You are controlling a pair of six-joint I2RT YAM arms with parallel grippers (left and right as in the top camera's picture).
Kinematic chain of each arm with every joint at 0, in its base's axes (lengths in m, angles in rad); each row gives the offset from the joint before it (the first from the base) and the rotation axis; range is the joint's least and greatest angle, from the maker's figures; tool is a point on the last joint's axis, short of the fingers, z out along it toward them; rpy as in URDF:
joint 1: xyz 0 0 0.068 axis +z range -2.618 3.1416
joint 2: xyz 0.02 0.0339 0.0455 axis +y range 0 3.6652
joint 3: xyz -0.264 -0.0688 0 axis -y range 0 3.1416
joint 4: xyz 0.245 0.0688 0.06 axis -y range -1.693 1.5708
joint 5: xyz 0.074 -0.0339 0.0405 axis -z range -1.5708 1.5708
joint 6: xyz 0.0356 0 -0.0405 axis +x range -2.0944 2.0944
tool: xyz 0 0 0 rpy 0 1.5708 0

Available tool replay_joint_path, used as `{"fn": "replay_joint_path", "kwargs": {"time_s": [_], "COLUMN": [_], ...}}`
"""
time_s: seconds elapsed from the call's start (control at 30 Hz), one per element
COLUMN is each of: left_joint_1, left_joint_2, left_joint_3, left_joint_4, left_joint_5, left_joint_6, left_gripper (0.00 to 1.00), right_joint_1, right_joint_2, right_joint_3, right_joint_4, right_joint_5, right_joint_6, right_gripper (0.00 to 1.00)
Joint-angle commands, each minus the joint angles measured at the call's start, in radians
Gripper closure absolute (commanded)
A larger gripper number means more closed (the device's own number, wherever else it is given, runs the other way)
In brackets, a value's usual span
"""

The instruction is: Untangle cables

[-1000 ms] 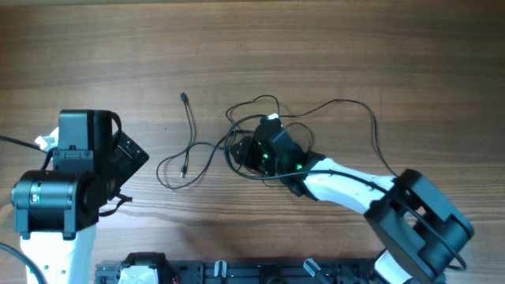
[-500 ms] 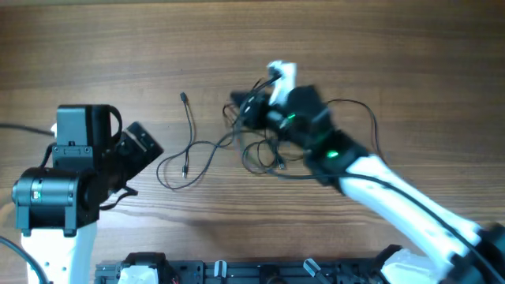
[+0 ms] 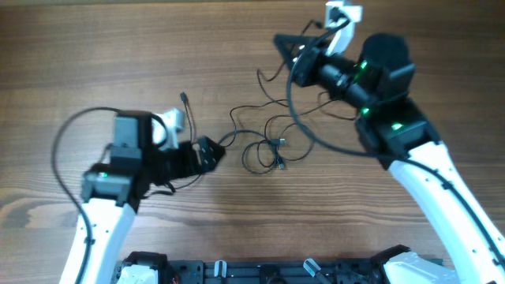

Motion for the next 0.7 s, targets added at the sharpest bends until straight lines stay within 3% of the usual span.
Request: {"fn": "replay_joint_path", "kwargs": {"time_s": [0.0, 0.13, 0.23, 0.27, 0.33, 0.5, 0.67], "left_joint_1": [-0.054, -0.060, -0.060, -0.060, -0.060, -0.060, -0.059], "left_joint_2": [0.015, 0.044, 0.060, 0.064, 0.066, 0.066, 0.066], "left_joint_3": [-0.099, -0.124, -0.124, -0.124, -0.124, -0.124, -0.123], "left_joint_4": [0.043, 0.045, 0.069, 0.079, 0.095, 0.113, 0.080], "left_joint_5": [0.065, 0.027, 0.001, -0.002, -0.002, -0.044, -0.112], "left_joint_6": [-0.026, -0.028, -0.028, -0.028, -0.028, -0.028, -0.023], "left_gripper": [0.00, 0.00, 0.00, 0.00, 0.00, 0.00, 0.00], "right_joint_1": [-0.088, -0.151, -0.156, -0.156, -0.156, -0.140, 0.005], "right_joint_2": [-0.013, -0.013, -0.006, -0.004, 0.001, 0.027, 0.185], "right_joint_3": [0.046, 0.046, 0.046, 0.046, 0.045, 0.015, -0.042], "right_joint_4": [-0.142, -0.323, -0.468, -0.512, -0.573, -0.626, -0.462], "right_joint_5": [0.165, 0.184, 0.338, 0.383, 0.400, 0.208, 0.126], "right_joint_6": [-0.072, -0.172, -0.200, -0.192, -0.176, -0.177, -0.254], "right_gripper": [0.95, 0.93, 0.77, 0.59, 0.00, 0.00, 0.00]}}
